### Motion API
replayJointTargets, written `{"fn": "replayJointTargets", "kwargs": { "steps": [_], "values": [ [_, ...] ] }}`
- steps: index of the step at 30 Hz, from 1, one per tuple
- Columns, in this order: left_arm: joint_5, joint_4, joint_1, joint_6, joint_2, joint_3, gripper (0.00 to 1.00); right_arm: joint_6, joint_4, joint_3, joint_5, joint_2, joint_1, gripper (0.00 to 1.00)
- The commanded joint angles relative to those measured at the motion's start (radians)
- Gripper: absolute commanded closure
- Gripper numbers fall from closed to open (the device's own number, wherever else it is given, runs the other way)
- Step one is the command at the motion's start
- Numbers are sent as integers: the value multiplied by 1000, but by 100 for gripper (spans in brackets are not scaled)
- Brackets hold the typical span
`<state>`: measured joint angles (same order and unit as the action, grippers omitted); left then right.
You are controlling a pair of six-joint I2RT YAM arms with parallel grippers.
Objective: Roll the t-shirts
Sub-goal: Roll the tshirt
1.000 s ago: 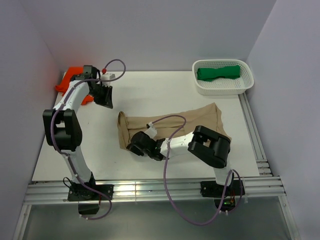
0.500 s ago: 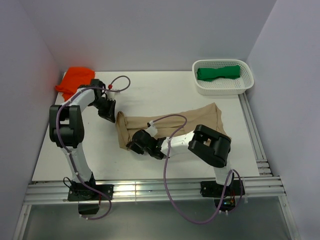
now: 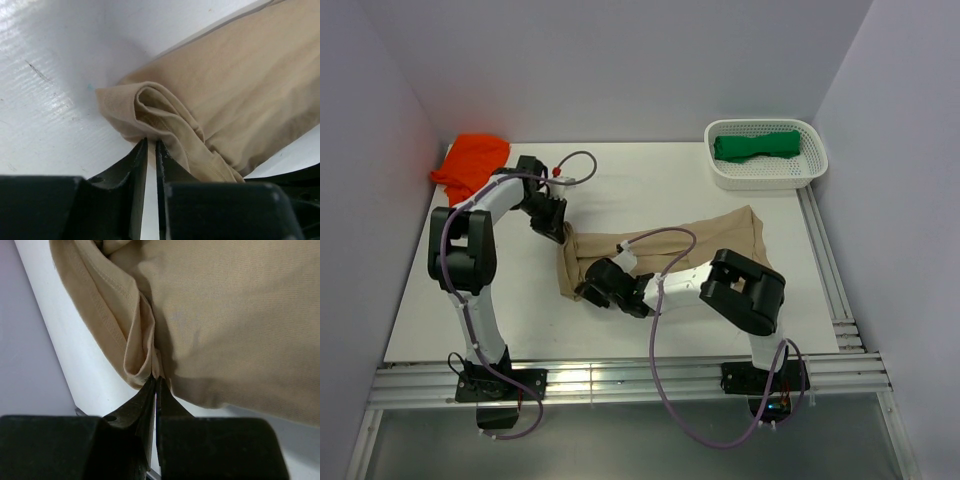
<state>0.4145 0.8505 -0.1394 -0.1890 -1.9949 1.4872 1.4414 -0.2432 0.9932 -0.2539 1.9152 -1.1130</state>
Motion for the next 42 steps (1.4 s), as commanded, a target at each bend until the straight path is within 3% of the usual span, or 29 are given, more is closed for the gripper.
{"fn": "replayJointTargets", "kwargs": {
  "steps": [1, 4, 11, 19, 26, 33, 37, 42],
  "values": [
    [24, -2, -8, 20, 11, 47, 81, -16, 25, 9, -50, -61, 5, 93],
    [24, 7, -14, 22, 13, 58, 79, -24, 41, 13, -58, -64, 5, 91],
    [7, -2, -52, 28, -18, 61, 79, -47, 39, 18, -61, -74, 4, 72],
    [-6, 1, -83, 43, -38, 90, 79, -108, 202, 97, -182, -113, -27, 55],
    [-26, 4, -101, 46, -58, 105, 79, -246, 323, 191, -248, -127, -31, 51],
    [-32, 7, -112, 49, -81, 123, 78, -400, 536, 493, -272, 63, -31, 46],
    [-39, 12, -117, 52, -94, 134, 78, -430, 536, 509, -234, 100, -33, 41],
    [-46, 13, -121, 51, -108, 143, 79, -414, 567, 507, -222, 128, -39, 46]
  ]
}}
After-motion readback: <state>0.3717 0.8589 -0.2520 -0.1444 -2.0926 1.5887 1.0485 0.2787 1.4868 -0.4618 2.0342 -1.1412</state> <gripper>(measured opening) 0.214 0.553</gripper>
